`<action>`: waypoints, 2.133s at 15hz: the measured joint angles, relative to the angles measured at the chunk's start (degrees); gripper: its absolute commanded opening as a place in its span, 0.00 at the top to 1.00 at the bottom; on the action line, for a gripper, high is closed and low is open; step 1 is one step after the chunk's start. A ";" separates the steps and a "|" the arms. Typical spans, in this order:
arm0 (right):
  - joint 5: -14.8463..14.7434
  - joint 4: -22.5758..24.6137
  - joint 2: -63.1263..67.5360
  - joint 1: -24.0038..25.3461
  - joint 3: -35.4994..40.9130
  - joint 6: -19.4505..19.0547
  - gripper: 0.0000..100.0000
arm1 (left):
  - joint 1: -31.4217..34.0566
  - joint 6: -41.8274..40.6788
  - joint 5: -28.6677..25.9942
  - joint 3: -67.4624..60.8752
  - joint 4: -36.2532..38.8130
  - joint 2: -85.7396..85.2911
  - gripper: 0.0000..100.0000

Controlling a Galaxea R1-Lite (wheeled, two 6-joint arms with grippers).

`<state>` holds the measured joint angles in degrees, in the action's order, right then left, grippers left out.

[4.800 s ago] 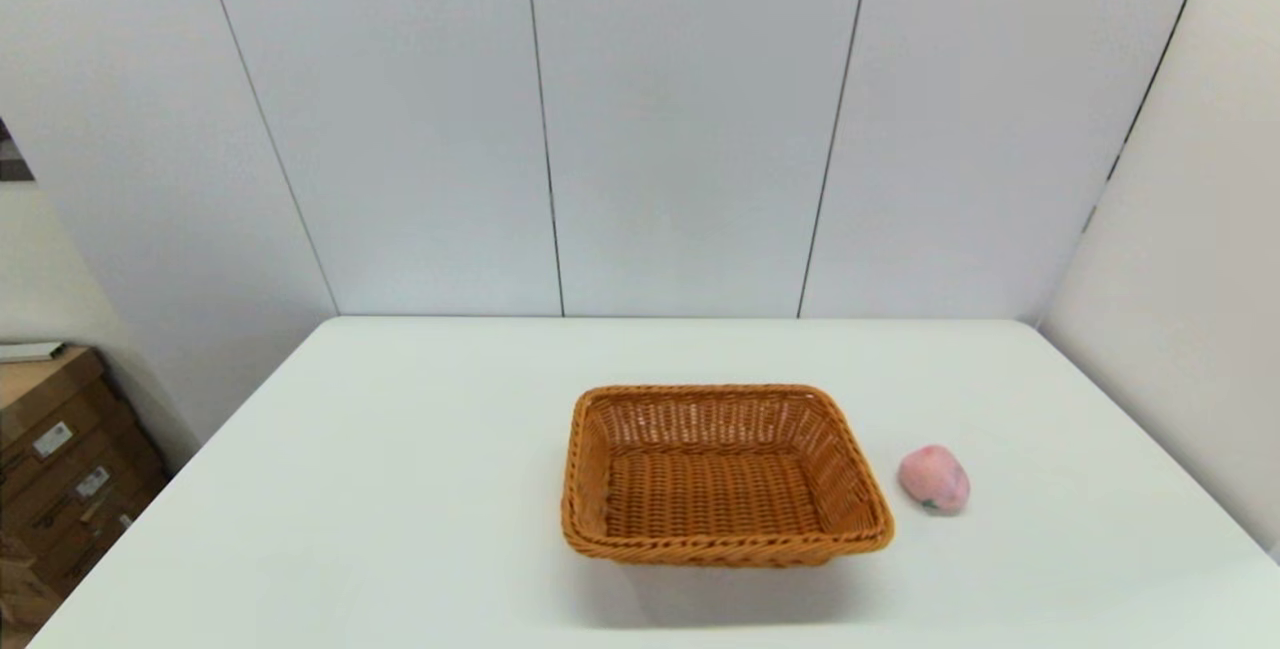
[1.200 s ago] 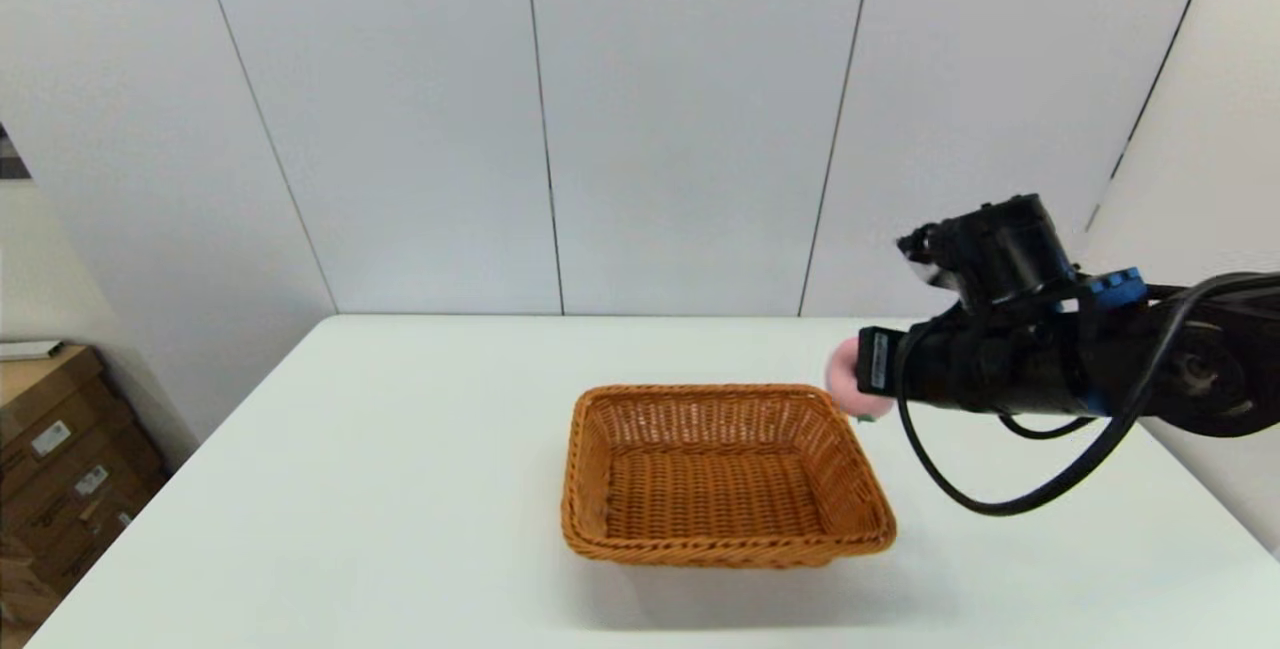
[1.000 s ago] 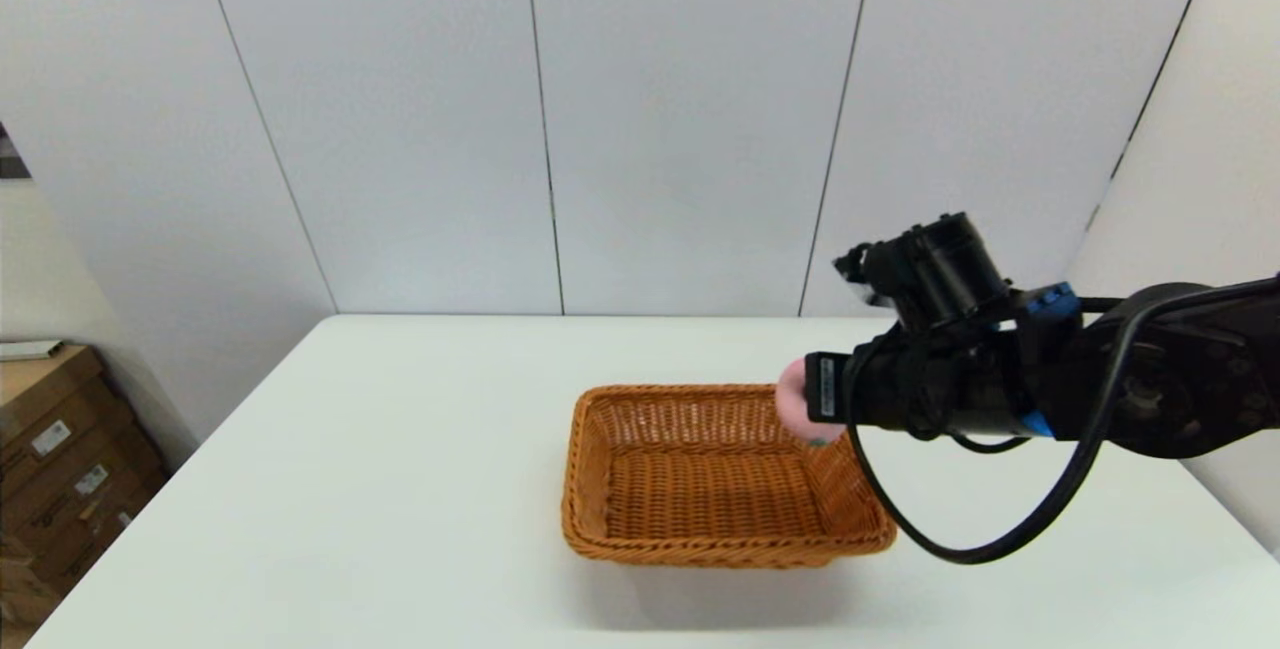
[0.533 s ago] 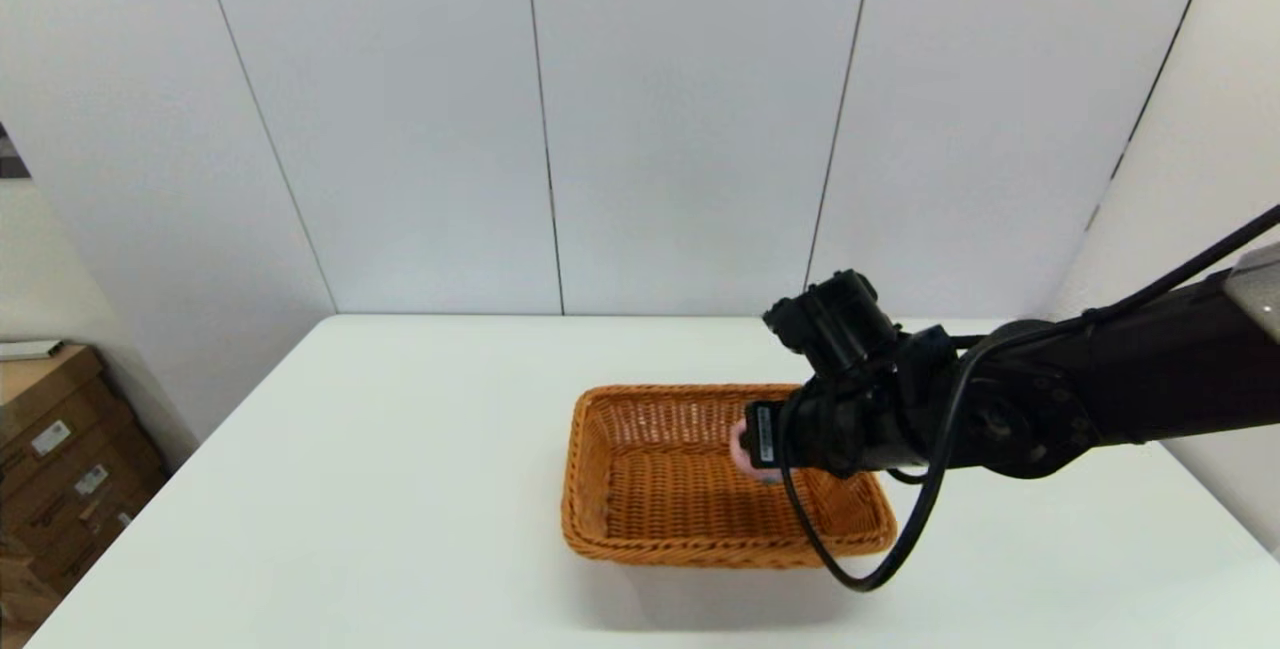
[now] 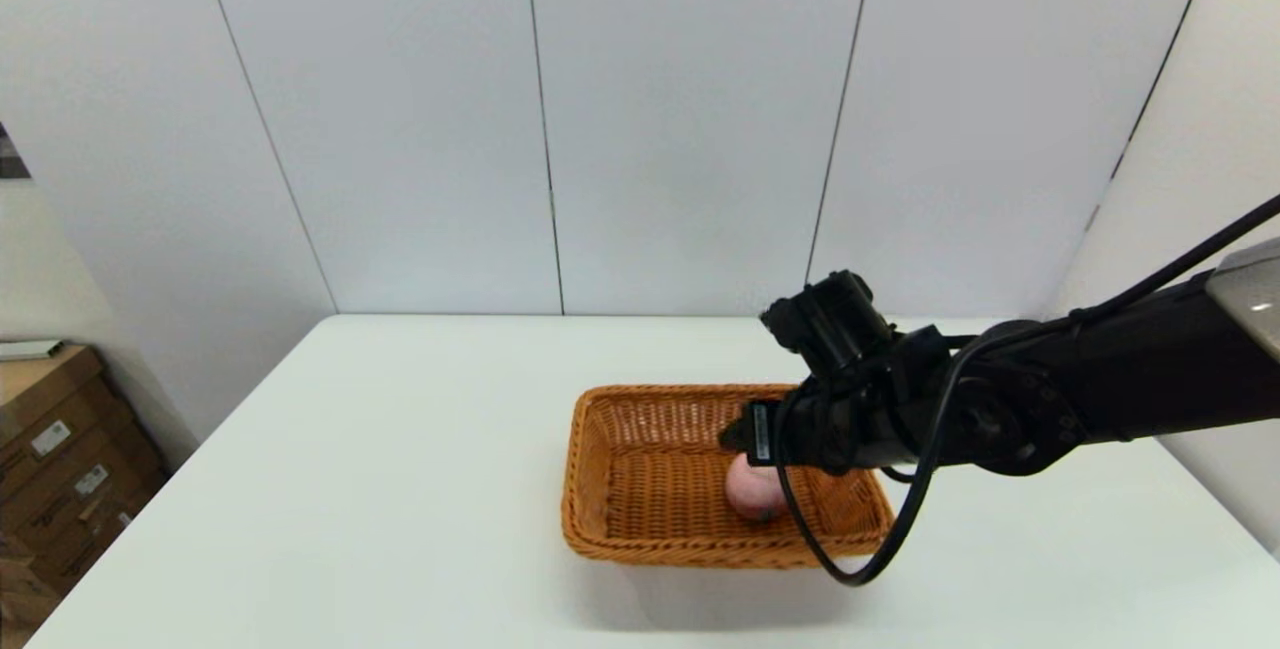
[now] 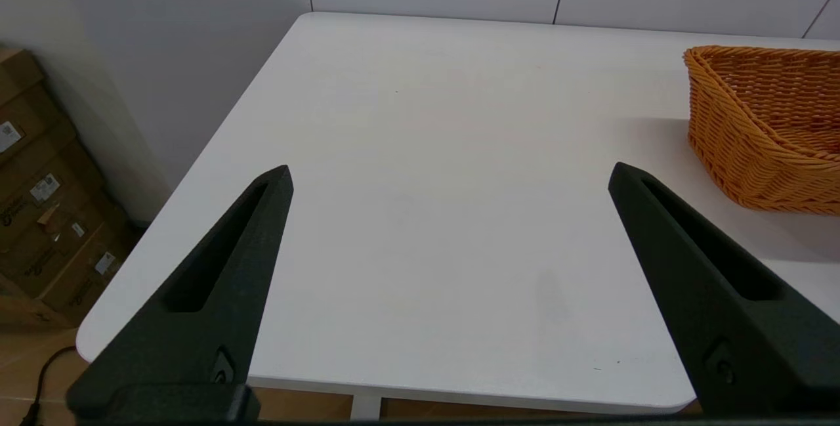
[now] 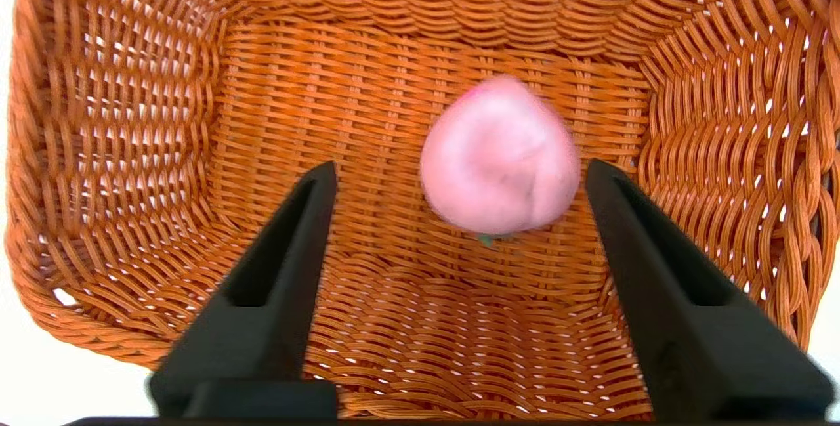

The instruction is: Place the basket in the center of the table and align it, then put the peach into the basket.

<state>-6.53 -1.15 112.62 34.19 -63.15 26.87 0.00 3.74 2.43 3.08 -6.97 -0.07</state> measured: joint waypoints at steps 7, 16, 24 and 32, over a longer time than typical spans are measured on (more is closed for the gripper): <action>1.88 -2.82 -3.99 -13.86 -1.35 -0.46 0.00 | 0.00 -0.11 -0.01 0.00 -0.02 0.00 0.00; 15.85 -3.80 -6.67 -49.26 0.17 -17.05 0.00 | 0.00 -0.17 -0.01 -0.02 -0.07 0.00 0.00; 26.40 -3.51 -19.18 -56.10 11.36 -27.99 0.00 | 0.00 -0.09 0.00 -0.02 -0.10 0.00 0.00; 32.71 -12.21 -36.07 -55.66 18.33 -29.23 0.00 | 0.00 0.06 -0.01 -0.02 -0.02 0.00 0.00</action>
<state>26.17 -13.36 76.54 -21.47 -44.81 -2.36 0.00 3.80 2.41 3.06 -7.00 -0.07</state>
